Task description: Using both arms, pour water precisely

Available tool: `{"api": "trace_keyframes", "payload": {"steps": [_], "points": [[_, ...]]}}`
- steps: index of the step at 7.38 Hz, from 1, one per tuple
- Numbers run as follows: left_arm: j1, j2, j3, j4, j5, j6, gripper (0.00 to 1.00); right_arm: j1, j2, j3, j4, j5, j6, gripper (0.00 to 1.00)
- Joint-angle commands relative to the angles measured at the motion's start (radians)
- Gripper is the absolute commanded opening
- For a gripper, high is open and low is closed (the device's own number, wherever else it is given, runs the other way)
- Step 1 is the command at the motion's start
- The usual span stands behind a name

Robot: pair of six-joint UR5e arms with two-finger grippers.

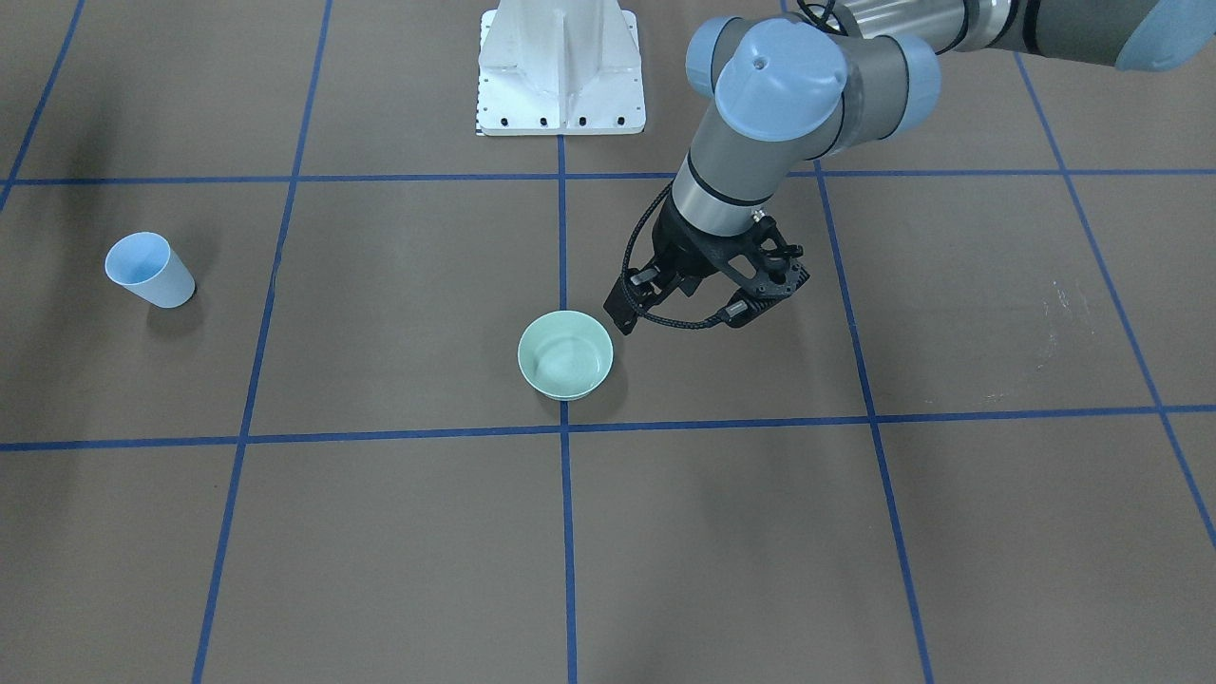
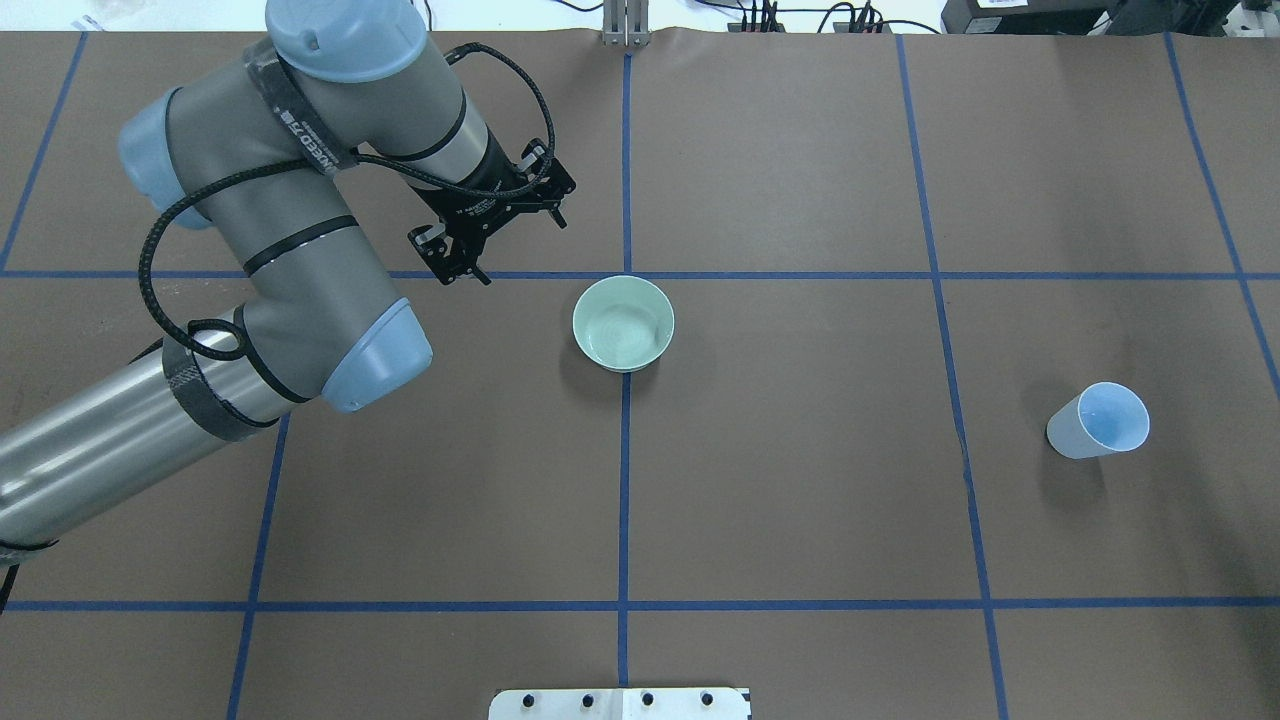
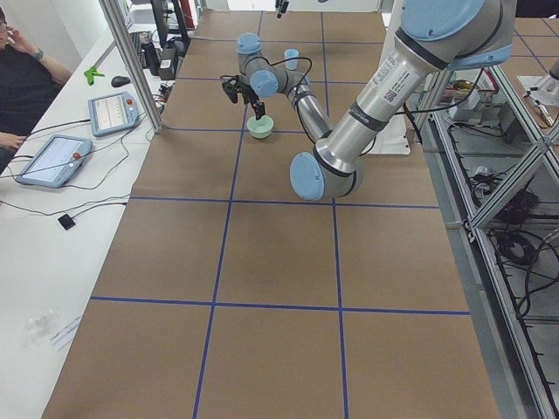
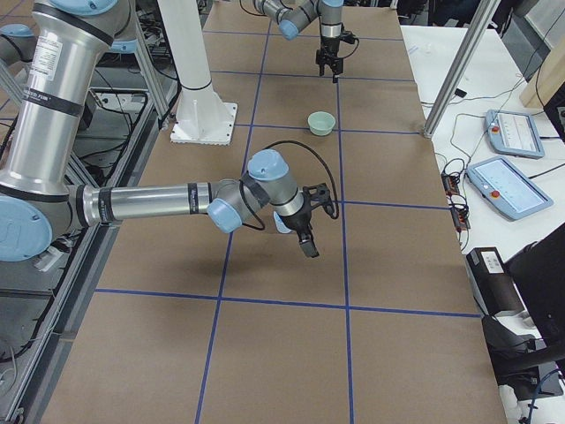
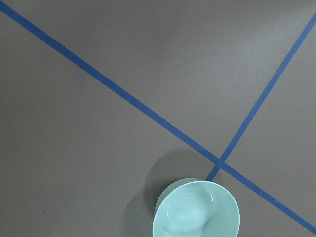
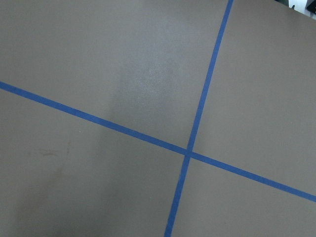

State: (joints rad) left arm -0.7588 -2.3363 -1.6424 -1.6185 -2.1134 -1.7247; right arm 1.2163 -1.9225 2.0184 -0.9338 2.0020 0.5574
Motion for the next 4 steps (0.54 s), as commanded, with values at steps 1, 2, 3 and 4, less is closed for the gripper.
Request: {"api": "trace_keyframes", "payload": {"steps": [1,2,3,4], "points": [[-0.008,0.011,-0.007,0.006,0.003,0.002,1.0,-0.055,-0.097,0.057,0.169,-0.011,0.169,1.0],[-0.008,0.024,-0.007,0.006,0.009,0.002,1.0,-0.076,-0.119,0.062,0.197,-0.015,0.194,1.0],[-0.007,0.026,-0.007,0.006,0.01,0.002,1.0,-0.111,-0.124,0.075,0.199,-0.04,0.272,0.99],[-0.007,0.043,-0.016,0.006,0.012,0.002,1.0,-0.218,-0.131,0.098,0.199,-0.158,0.385,0.99]]}}
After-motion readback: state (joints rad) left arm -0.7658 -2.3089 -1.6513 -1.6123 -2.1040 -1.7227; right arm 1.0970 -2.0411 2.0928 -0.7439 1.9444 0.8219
